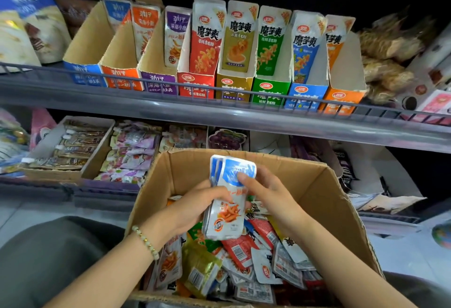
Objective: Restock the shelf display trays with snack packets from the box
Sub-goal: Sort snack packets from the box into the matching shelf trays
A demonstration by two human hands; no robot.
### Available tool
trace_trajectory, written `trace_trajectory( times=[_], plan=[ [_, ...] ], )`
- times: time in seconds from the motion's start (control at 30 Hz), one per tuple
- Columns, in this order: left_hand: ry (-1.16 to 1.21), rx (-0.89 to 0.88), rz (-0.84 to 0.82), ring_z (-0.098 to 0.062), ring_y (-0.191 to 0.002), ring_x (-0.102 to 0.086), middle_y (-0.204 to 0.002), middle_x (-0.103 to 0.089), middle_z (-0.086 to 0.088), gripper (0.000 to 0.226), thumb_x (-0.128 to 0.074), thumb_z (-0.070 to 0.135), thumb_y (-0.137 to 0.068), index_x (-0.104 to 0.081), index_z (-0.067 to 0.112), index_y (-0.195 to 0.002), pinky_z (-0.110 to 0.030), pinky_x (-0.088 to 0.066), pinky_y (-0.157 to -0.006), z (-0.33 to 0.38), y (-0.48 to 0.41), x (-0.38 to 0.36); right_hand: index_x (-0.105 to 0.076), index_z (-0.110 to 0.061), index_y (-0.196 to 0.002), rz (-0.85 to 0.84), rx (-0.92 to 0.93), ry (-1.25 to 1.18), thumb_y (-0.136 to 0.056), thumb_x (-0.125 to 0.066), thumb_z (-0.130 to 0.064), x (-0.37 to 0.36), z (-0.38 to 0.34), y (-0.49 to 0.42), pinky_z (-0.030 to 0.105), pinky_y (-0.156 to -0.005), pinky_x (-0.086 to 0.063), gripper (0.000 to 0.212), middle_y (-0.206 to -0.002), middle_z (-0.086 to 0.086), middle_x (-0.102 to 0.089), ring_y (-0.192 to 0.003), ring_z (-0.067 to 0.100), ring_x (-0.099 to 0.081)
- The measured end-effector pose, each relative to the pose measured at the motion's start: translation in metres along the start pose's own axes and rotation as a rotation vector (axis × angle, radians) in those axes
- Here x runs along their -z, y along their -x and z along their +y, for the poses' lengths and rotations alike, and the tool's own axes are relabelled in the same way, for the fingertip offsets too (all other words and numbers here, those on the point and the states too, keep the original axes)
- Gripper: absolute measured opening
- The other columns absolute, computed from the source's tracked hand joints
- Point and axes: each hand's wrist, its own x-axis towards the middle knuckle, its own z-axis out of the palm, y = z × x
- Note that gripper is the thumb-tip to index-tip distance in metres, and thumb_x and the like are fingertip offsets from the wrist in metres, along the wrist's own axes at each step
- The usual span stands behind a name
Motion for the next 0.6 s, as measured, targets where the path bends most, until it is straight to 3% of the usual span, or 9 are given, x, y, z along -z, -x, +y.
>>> trace_trajectory(
  times=[0.1,0.2,0.3,0.37,0.53,0.6],
  plan=[
    [0.028,0.016,-0.027,-0.013,-0.078,-0.071,-0.084,-0.075,0.0,0.024,-0.056,0.001,-0.089,-0.059,0.015,-0.107,-0.023,-0.057,-0.07,-0.002,0.0,-0.001,-0.059,-0.006,-0.119,-0.113,-0.132,-0.23,-0.085,-0.06,-0.037,-0.006,-0.001,0.004,0.037,-0.082,-0.055,0.046,-0.106,0.012,-0.072,-0.094,0.026,-0.069],
    [0.049,-0.028,0.043,-0.013,-0.086,-0.072,-0.093,-0.075,0.002,0.024,-0.065,0.017,-0.086,-0.059,0.02,-0.109,-0.024,-0.057,-0.073,-0.004,-0.002,-0.007,-0.061,-0.005,-0.119,-0.014,-0.083,-0.371,-0.087,-0.059,-0.034,-0.011,-0.002,0.003,0.043,-0.085,-0.055,0.043,-0.108,0.018,-0.07,-0.097,0.034,-0.068],
    [-0.095,-0.164,0.198,-0.01,-0.091,-0.07,-0.104,-0.073,0.004,0.032,-0.066,0.03,-0.086,-0.058,0.023,-0.116,-0.026,-0.056,-0.078,-0.008,-0.005,-0.009,-0.059,-0.01,-0.122,0.107,-0.03,-0.429,-0.091,-0.056,-0.034,-0.018,-0.001,-0.002,0.049,-0.092,-0.052,0.04,-0.111,0.017,-0.07,-0.101,0.035,-0.068],
    [-0.202,-0.237,0.238,-0.004,-0.09,-0.069,-0.109,-0.07,0.005,0.037,-0.06,0.04,-0.086,-0.052,0.027,-0.119,-0.022,-0.056,-0.073,-0.008,-0.003,-0.01,-0.058,-0.011,-0.122,0.181,-0.015,-0.47,-0.095,-0.053,-0.033,-0.027,-0.003,-0.005,0.052,-0.094,-0.051,0.036,-0.11,0.016,-0.07,-0.102,0.034,-0.068],
    [-0.368,-0.258,0.147,-0.005,-0.082,-0.069,-0.11,-0.06,0.021,0.042,-0.037,0.051,-0.092,-0.026,0.047,-0.133,-0.023,-0.055,-0.053,-0.009,0.007,-0.002,-0.057,-0.014,-0.118,0.259,0.056,-0.354,-0.098,-0.051,-0.025,-0.046,-0.017,-0.011,0.033,-0.074,-0.057,0.024,-0.099,0.01,-0.074,-0.087,0.022,-0.071],
    [-0.382,-0.313,0.177,-0.008,-0.081,-0.069,-0.106,-0.064,0.02,0.042,-0.041,0.05,-0.091,-0.031,0.045,-0.132,-0.029,-0.056,-0.054,-0.006,0.011,0.005,-0.051,-0.02,-0.127,0.23,0.118,-0.292,-0.097,-0.053,-0.02,-0.051,-0.02,-0.013,0.035,-0.08,-0.057,0.03,-0.106,0.009,-0.071,-0.094,0.023,-0.07]
  ],
)
